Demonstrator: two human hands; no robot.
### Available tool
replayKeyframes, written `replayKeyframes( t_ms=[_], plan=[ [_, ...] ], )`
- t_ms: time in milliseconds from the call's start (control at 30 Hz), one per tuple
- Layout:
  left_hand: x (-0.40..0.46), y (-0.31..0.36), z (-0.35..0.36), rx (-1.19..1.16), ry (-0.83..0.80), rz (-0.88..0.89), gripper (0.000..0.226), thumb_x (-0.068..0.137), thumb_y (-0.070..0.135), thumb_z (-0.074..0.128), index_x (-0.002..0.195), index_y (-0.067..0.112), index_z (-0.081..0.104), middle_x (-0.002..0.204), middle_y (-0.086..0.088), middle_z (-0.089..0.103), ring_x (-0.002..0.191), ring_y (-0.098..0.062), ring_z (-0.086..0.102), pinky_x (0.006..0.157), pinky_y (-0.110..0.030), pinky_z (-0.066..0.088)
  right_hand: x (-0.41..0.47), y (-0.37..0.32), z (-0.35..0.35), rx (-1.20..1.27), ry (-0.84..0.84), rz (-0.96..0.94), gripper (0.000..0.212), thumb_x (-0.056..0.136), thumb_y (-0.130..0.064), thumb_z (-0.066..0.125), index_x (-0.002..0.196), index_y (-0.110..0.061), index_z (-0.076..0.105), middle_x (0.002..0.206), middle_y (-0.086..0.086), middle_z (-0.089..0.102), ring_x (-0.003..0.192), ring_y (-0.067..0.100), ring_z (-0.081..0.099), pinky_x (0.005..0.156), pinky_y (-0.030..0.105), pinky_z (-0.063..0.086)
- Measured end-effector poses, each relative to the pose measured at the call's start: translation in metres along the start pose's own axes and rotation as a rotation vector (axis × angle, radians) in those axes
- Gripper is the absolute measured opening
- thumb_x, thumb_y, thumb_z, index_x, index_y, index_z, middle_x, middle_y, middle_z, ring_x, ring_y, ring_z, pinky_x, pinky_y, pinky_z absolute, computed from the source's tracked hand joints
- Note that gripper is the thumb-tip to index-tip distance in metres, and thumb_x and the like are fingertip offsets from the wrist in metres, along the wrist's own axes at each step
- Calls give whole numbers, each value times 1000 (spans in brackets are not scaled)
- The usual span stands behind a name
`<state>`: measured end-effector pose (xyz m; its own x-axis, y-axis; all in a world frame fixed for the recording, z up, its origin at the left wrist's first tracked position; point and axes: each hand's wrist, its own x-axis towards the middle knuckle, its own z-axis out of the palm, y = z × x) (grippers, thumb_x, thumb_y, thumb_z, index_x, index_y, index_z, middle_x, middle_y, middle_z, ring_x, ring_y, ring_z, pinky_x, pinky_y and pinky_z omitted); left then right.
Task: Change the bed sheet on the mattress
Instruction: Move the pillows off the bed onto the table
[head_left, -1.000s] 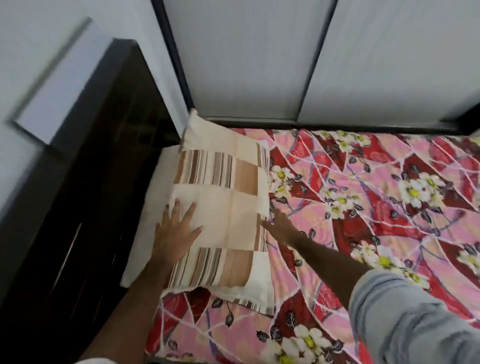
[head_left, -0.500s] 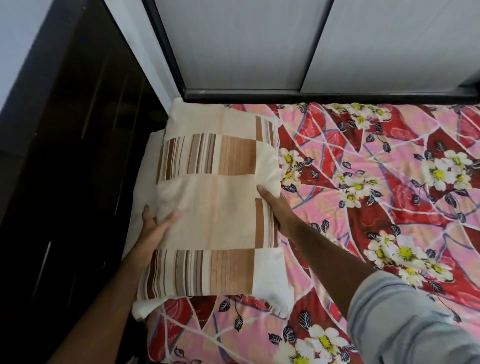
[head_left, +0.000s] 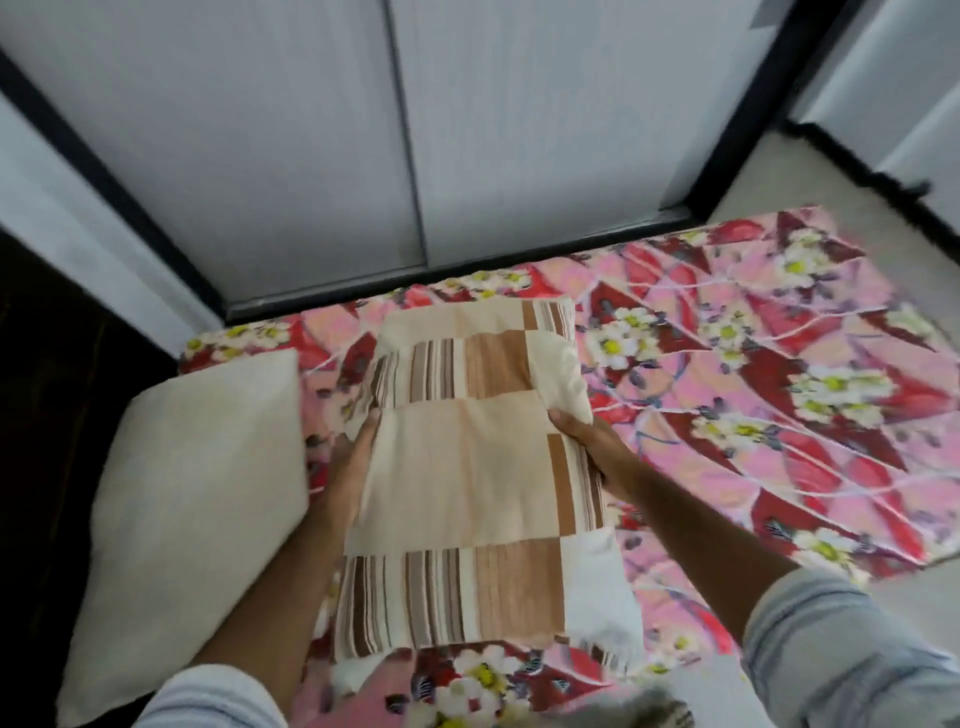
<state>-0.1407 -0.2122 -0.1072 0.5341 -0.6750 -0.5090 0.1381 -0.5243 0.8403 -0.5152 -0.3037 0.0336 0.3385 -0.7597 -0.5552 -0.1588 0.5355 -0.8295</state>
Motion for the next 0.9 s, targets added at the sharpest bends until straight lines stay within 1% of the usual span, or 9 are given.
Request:
replayKeyframes(
  t_ms=[100, 167, 267, 400, 467, 533, 667, 767, 900],
  plan=[
    [-85, 75, 129, 52, -59, 90, 72, 76, 72, 74, 132, 28, 62, 125, 3, 70, 114, -19, 66, 104, -42, 50, -50, -11, -122, -21, 66, -54, 34, 94, -34, 66, 122, -15, 64, 115, 9, 74, 105, 27, 72, 95, 44, 56],
    [-145, 123, 220, 63, -114, 146, 49, 88, 52, 74, 126, 23, 63, 116, 7, 70, 104, -12, 66, 97, -30, 49, -85, -21, -211, -35, 119, -81, 38, 94, -36, 67, 125, -14, 62, 115, 7, 74, 105, 25, 72, 95, 43, 57],
    [-214, 179, 338, 72, -232, 253, 46, 87, 45, 76, 124, 19, 64, 111, 3, 72, 101, -17, 68, 92, -30, 53, -135, -39, -323, -17, 231, -104, 39, 94, -31, 68, 126, -10, 62, 110, 5, 75, 99, 21, 73, 88, 35, 59],
    [-293, 239, 509, 102, -395, 371, 25, 88, 35, 78, 107, 21, 70, 103, 3, 75, 90, -13, 71, 77, -25, 55, -208, -54, -478, 100, 453, -149, 40, 93, -25, 70, 128, -8, 62, 116, 10, 73, 106, 28, 71, 99, 45, 54],
    [-330, 261, 591, 125, -509, 409, 20, 88, 33, 78, 103, 21, 70, 97, 5, 75, 89, -14, 71, 77, -27, 57, -244, -56, -544, 174, 573, -193, 32, 92, -23, 70, 123, -12, 65, 112, 7, 75, 101, 23, 72, 92, 37, 57],
    [-362, 275, 666, 118, -598, 472, 27, 89, 31, 76, 111, 16, 70, 97, 5, 75, 90, -14, 72, 76, -26, 58, -279, -57, -600, 218, 649, -218, 21, 94, -23, 69, 112, -15, 67, 103, 3, 76, 88, 14, 73, 76, 25, 59],
    [-425, 288, 821, 129, -815, 522, 17, 91, 27, 74, 107, 23, 67, 92, 14, 77, 97, -12, 73, 72, -20, 54, -346, -49, -715, 261, 838, -240, 33, 91, -35, 71, 117, -14, 67, 107, 3, 76, 97, 21, 73, 85, 35, 59],
    [-473, 295, 934, 126, -926, 508, 32, 87, 34, 78, 112, 16, 69, 98, 1, 76, 100, -26, 72, 72, -26, 53, -391, -49, -799, 317, 961, -263, 20, 92, -33, 70, 108, -20, 66, 100, -1, 75, 92, 17, 72, 71, 24, 56],
    [-538, 307, 1088, 118, -1095, 506, 44, 84, 40, 80, 118, 15, 66, 103, -3, 76, 92, -22, 73, 69, -27, 55, -442, -53, -922, 345, 1138, -289, 17, 93, -28, 70, 105, -17, 67, 92, -3, 75, 83, 12, 72, 64, 20, 55]
  ],
)
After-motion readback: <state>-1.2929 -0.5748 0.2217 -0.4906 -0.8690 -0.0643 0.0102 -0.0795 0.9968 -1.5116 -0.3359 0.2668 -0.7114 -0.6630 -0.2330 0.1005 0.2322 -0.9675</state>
